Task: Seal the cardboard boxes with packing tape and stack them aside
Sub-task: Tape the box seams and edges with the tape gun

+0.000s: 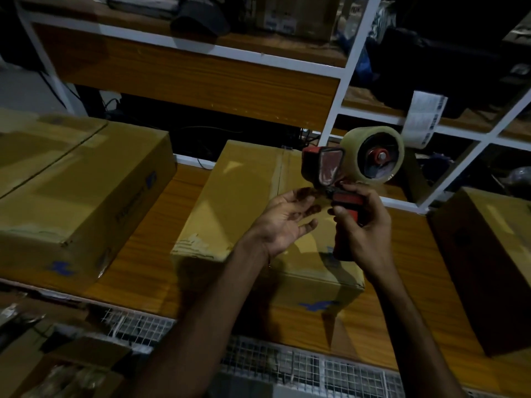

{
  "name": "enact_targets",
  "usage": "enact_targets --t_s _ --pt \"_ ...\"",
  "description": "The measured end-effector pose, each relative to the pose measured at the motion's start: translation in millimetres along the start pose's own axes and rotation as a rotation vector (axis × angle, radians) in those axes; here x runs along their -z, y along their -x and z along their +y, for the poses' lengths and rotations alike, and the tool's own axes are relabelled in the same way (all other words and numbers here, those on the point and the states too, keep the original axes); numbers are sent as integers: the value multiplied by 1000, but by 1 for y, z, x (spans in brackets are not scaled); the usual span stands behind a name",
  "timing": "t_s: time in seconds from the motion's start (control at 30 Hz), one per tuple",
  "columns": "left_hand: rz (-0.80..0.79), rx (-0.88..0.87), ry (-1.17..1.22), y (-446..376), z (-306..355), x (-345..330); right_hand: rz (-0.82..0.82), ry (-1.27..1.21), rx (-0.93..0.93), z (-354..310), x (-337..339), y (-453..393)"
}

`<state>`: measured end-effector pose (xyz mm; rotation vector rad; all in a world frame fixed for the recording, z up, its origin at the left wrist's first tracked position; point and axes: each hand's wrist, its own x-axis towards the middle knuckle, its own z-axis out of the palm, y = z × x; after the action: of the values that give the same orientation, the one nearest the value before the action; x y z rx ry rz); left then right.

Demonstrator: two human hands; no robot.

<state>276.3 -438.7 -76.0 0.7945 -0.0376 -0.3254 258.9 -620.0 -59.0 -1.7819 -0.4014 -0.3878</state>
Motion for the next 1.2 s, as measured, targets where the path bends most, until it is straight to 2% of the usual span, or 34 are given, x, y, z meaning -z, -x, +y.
enact_targets --t_s 0.4,0.53,0.7,0.9,1.1,1.2 --pt "-174 102 -286 18 41 43 -170 13 -74 -5 -2 -4" --pt "-265 187 -328 29 52 50 -165 13 -55 -10 -11 -3" --pt "-273 327 -350 44 73 73 -189 30 0 -14 -18 -4" --pt "-269 450 -639 68 117 100 -218 75 76 -27 -48 13" --pt "-315 481 -567 102 144 129 -177 82 106 -36 -90 40" --pt "-246 419 -451 114 138 140 -124 78 135 -39 -105 46"
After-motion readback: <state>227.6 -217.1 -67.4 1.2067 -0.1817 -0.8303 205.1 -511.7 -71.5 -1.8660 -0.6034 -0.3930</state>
